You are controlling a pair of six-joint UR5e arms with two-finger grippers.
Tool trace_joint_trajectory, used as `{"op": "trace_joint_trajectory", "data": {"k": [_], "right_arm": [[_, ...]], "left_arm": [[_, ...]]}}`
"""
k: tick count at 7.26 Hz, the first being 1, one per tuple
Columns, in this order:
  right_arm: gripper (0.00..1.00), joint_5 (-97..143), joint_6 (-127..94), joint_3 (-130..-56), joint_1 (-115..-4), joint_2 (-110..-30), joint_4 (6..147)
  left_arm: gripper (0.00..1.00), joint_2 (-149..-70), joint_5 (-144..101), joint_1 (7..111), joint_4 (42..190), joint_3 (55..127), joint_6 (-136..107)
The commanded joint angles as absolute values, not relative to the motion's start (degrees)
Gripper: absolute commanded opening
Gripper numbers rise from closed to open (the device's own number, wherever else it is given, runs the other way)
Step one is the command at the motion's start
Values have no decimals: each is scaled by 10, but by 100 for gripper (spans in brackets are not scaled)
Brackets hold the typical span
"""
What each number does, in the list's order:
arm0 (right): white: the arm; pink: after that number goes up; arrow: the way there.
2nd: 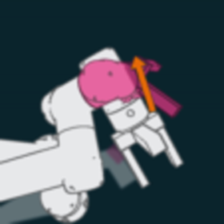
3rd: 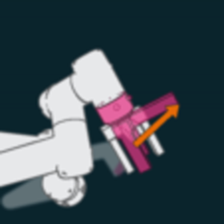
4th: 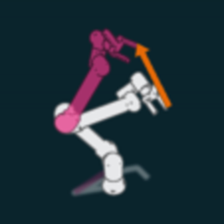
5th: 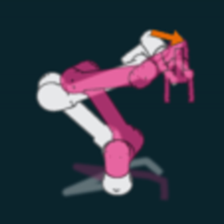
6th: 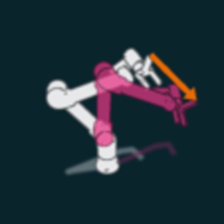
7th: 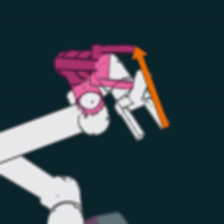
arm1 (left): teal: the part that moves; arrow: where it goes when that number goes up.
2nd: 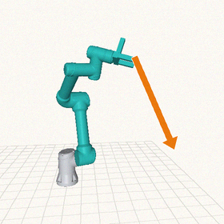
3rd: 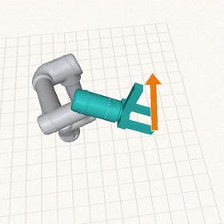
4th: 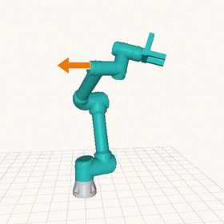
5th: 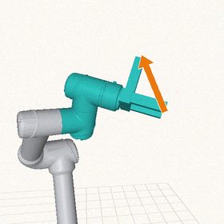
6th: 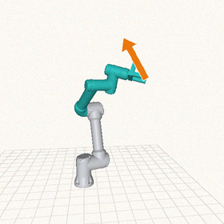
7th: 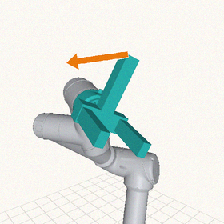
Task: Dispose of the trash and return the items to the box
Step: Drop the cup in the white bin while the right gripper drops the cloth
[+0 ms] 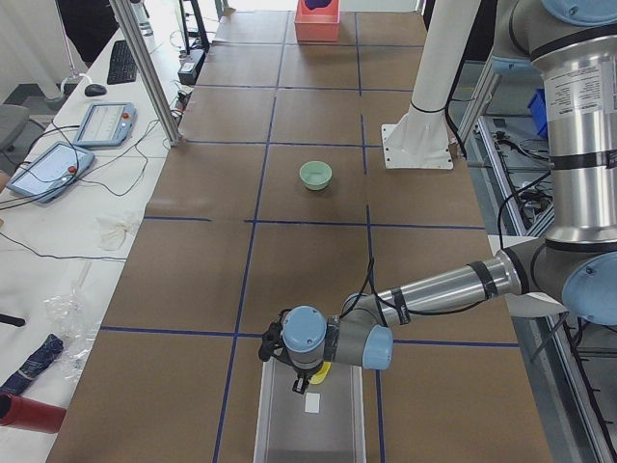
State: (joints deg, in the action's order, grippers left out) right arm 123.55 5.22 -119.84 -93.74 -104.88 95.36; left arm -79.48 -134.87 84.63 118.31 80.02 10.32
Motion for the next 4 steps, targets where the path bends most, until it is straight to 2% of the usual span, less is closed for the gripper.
{"op": "trace_joint_trajectory", "data": {"k": [1, 2, 4], "right_arm": [[0, 1226, 116, -1160, -975, -1047, 952], [0, 1205, 149, -1132, -983, -1048, 948], [0, 1202, 213, -1066, -1006, -1046, 944]], "left_arm": [[100, -800, -1346, 848, 1197, 863, 101], [100, -806, -1342, 856, 1147, 914, 99], [100, -873, -1303, 891, 1007, 1009, 93]]}}
